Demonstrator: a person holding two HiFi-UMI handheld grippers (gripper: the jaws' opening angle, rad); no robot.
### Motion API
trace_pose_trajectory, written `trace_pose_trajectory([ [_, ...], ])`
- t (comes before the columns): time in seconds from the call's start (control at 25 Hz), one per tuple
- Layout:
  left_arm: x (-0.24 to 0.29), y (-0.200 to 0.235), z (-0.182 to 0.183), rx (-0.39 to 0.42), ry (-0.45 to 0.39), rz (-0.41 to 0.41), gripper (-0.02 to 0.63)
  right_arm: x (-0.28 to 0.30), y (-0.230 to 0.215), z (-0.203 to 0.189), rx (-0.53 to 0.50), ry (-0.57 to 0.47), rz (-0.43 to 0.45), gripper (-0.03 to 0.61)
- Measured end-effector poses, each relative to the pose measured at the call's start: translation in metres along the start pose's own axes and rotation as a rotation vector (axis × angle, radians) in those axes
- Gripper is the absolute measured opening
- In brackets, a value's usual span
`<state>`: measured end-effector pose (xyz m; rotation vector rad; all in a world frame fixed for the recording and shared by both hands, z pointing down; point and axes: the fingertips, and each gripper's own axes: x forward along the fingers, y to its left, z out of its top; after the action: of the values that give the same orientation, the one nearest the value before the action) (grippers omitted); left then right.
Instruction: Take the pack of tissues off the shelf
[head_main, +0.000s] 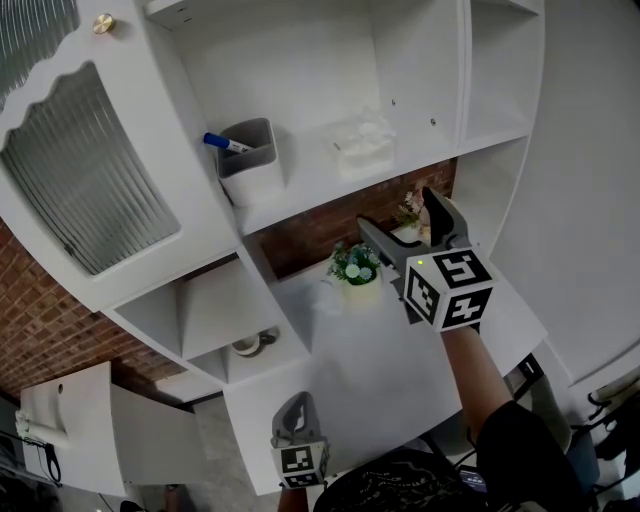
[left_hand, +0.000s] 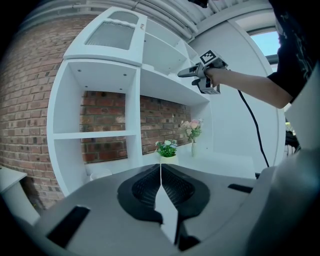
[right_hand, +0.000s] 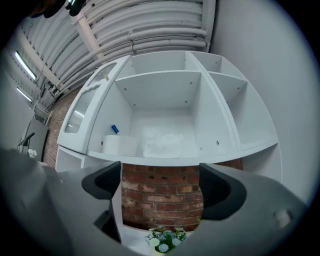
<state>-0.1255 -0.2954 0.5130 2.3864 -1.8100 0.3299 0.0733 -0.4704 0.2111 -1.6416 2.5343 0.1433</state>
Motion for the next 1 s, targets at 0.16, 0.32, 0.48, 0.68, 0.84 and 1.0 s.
trace_pose_trajectory([
  [0.16, 0.002, -0.001, 0.0, -0.005, -0.001, 0.002, 0.012, 0.014, -0.001, 0.02, 0.003, -0.027, 0.001, 0.483],
  [0.32, 0.002, -0.003, -0.003, -0.015, 0.001, 0.004, 0.012, 0.033, -0.001, 0.034, -0.001, -0.022, -0.005, 0.491],
  [0.48, 0.001, 0.0, -0.005, -0.02, 0.011, 0.016, 0.012, 0.049, 0.0, 0.044, -0.002, -0.008, -0.002, 0.493],
  [0.68, 0.002, 0.005, -0.006, -0.042, 0.01, 0.027, 0.012, 0.058, 0.0, 0.046, -0.002, 0.001, -0.003, 0.494],
  [0.84, 0.006, 0.008, -0.009, -0.035, 0.003, 0.03, 0.012, 0.072, -0.005, 0.039, 0.018, 0.05, -0.025, 0.494],
  [1.0, 0.009, 0.013, -0.017, -0.055, 0.008, 0.041, 0.012, 0.083, -0.008, 0.035, 0.013, 0.081, -0.055, 0.494],
])
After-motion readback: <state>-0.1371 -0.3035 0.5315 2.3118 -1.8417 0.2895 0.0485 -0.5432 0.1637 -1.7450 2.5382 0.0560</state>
